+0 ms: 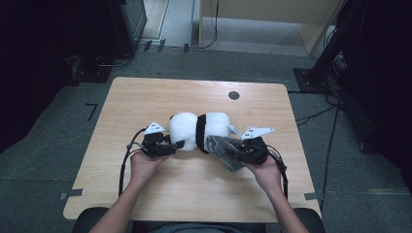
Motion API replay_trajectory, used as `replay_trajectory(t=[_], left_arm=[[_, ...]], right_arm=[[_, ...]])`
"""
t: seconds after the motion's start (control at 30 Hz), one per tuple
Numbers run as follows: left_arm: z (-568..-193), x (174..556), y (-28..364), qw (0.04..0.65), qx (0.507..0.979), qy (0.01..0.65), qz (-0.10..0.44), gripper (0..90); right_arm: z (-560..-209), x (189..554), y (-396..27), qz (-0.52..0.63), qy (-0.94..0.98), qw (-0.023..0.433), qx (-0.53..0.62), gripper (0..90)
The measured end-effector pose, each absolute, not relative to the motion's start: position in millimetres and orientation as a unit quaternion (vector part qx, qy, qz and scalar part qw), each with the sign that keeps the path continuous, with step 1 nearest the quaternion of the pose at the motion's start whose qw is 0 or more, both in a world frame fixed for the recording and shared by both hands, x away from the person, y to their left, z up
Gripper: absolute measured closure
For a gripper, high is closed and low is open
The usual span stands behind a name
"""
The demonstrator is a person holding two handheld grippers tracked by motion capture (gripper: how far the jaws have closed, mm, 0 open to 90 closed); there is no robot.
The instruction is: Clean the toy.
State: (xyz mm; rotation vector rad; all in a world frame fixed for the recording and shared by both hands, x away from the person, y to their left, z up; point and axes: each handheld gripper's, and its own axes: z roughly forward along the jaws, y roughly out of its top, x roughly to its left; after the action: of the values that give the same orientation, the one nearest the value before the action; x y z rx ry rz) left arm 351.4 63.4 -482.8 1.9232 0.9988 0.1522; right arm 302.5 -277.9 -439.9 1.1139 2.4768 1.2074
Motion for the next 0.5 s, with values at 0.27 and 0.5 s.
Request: replay_trajectory(t=[0.27, 0.5], left_arm=[[-483.0, 351.8, 64.1, 0.465, 0.783, 0.408, 0.061, 44.2], [-482.4, 351.4, 63.5, 0.465, 0.783, 0.409, 0.061, 44.2]], right_arm=[[-425.3, 298.3, -263.0, 0.429, 0.828, 0.076, 0.352, 77.8], [-409.9, 307.4, -234.2, 0.454, 0.823, 0.075, 0.332, 77.8]])
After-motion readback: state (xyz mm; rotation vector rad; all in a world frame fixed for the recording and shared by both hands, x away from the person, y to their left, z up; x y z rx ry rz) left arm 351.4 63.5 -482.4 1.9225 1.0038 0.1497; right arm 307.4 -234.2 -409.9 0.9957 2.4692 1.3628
